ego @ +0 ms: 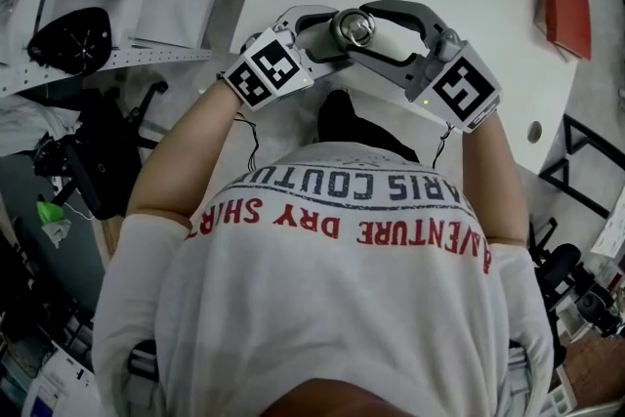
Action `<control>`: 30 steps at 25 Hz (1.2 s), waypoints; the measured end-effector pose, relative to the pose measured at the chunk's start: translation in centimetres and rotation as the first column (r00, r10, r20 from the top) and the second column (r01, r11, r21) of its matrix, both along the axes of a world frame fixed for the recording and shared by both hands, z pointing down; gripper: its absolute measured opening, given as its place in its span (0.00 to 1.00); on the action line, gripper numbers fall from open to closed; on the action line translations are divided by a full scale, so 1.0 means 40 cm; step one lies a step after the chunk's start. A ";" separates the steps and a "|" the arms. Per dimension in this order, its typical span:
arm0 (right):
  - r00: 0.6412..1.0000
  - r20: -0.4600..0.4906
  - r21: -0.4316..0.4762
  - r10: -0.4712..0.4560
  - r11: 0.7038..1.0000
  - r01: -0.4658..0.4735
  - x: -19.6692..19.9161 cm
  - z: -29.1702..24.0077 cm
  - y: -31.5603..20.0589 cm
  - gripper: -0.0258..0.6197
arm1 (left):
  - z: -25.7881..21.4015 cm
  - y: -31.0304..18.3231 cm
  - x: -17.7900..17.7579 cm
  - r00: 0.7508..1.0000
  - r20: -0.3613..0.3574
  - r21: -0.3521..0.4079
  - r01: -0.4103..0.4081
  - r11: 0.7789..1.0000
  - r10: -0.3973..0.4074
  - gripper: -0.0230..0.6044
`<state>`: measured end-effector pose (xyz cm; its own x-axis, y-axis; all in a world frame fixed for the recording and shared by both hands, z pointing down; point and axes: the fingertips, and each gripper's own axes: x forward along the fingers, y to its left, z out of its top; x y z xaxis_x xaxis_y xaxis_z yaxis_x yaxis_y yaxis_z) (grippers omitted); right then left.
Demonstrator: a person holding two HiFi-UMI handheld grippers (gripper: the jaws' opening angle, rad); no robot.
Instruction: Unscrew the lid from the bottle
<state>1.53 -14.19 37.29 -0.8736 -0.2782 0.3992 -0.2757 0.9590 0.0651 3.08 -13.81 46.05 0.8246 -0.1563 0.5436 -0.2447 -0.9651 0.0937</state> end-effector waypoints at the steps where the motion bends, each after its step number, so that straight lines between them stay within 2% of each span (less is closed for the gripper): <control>1: 1.000 -0.007 0.001 -0.025 1.000 0.025 0.000 0.000 0.002 0.41 | 0.000 0.002 -0.001 1.000 0.005 0.000 -0.026 1.000 0.026 0.58; 9: 0.978 -0.083 0.024 -0.192 0.981 0.195 -0.007 0.003 0.016 0.41 | 0.002 0.010 -0.009 0.974 0.028 -0.001 -0.223 0.975 0.223 0.58; 16: 0.961 -0.096 0.023 -0.258 0.965 0.262 -0.005 -0.002 0.024 0.41 | -0.002 0.017 -0.006 0.947 0.034 -0.014 -0.320 0.947 0.320 0.58; 20: 0.958 -0.096 0.011 -0.271 0.962 0.273 -0.005 -0.001 0.024 0.41 | -0.001 0.017 -0.006 0.944 0.037 -0.016 -0.328 0.945 0.328 0.58; 26: 0.962 -0.086 -0.024 -0.259 0.966 0.258 -0.011 -0.003 0.029 0.42 | 0.000 0.017 -0.009 0.955 0.031 -0.014 -0.295 0.956 0.295 0.58; 28: 0.974 -0.058 -0.046 -0.220 0.975 0.218 -0.008 -0.008 0.034 0.47 | 0.000 0.017 -0.009 0.961 0.030 -0.014 -0.276 0.961 0.276 0.58; 30: 0.991 -0.034 -0.045 -0.132 0.990 0.130 0.005 -0.010 0.026 0.48 | 0.000 0.018 -0.008 0.968 0.026 -0.014 -0.249 0.968 0.250 0.58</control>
